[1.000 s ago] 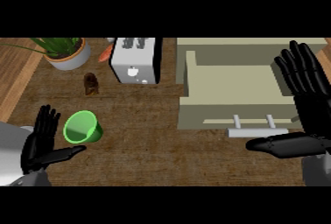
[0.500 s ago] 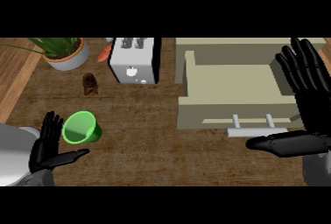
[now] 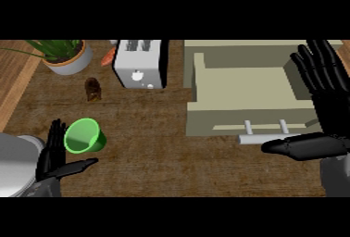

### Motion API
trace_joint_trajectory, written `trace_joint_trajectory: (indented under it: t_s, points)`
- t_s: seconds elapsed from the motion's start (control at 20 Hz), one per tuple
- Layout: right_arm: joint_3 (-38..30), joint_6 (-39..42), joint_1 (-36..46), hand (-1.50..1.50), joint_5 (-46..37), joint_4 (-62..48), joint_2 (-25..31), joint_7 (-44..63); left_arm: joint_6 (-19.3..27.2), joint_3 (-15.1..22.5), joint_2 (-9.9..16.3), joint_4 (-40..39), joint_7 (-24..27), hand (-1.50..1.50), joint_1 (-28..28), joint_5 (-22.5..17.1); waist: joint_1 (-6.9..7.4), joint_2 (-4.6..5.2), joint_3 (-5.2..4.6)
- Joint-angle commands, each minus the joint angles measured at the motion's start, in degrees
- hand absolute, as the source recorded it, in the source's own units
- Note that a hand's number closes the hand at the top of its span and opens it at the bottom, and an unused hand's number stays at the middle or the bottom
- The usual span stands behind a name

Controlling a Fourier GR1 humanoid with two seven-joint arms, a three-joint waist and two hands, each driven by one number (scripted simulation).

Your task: Pick up the cup, place it into the drawer and close the drawer

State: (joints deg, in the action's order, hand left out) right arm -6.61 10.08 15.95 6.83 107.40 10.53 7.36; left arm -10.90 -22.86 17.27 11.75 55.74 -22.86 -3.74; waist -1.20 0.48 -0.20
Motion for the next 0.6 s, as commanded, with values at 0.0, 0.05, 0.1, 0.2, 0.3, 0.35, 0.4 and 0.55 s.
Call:
trace_joint_trajectory:
  t_s: [0.0,0.05,0.1,0.2,0.3,0.35,0.4,0.55]
  points:
    - [-0.57,0.66,2.22,-1.5,0.98,-1.48,0.74,0.7,-1.41,0.07,-0.16,-2.09,6.74,-1.5,1.0,0.66,0.01,0.11,-0.05]
    - [1.42,-1.38,0.86,-1.5,-1.78,-0.33,-1.01,0.76,-2.01,0.3,-0.51,-2.41,7.19,-1.5,1.48,0.89,-0.03,0.09,-0.06]
    - [-0.85,1.86,0.07,-1.5,1.6,-1.51,0.97,-0.49,-1.13,-0.21,0.45,-2.82,4.49,-1.5,-1.01,0.63,-0.52,0.25,-0.09]
    - [0.44,0.57,-0.78,-1.5,-0.42,-0.52,-0.27,-1.35,-0.94,0.16,-0.93,-3.07,6.06,-1.5,-0.36,1.05,-0.38,0.2,-0.08]
    - [-0.53,0.21,3.46,-1.5,0.55,-2.27,0.5,0.29,-1.12,0.14,-0.09,-2.38,2.58,-1.5,-4.04,0.86,-0.13,0.15,-0.05]
    - [-2.37,-0.12,4.23,-1.5,2.49,-0.2,1.78,3.9,-1.06,0.34,-2.24,-2.65,5.52,-1.5,-2.12,1.09,-0.48,0.17,-0.1]
    - [-0.94,1.57,0.59,-1.5,1.09,-1.85,1.12,-0.23,-0.75,0.83,-2.53,-2.82,3.87,-1.5,-3.83,1.56,-0.51,0.2,-0.06]
    - [1.15,-0.66,1.98,-1.5,-0.87,1.24,0.18,2.91,-5.32,0.26,-0.6,-2.8,2.75,-1.5,-4.51,0.85,-0.77,0.21,-0.13]
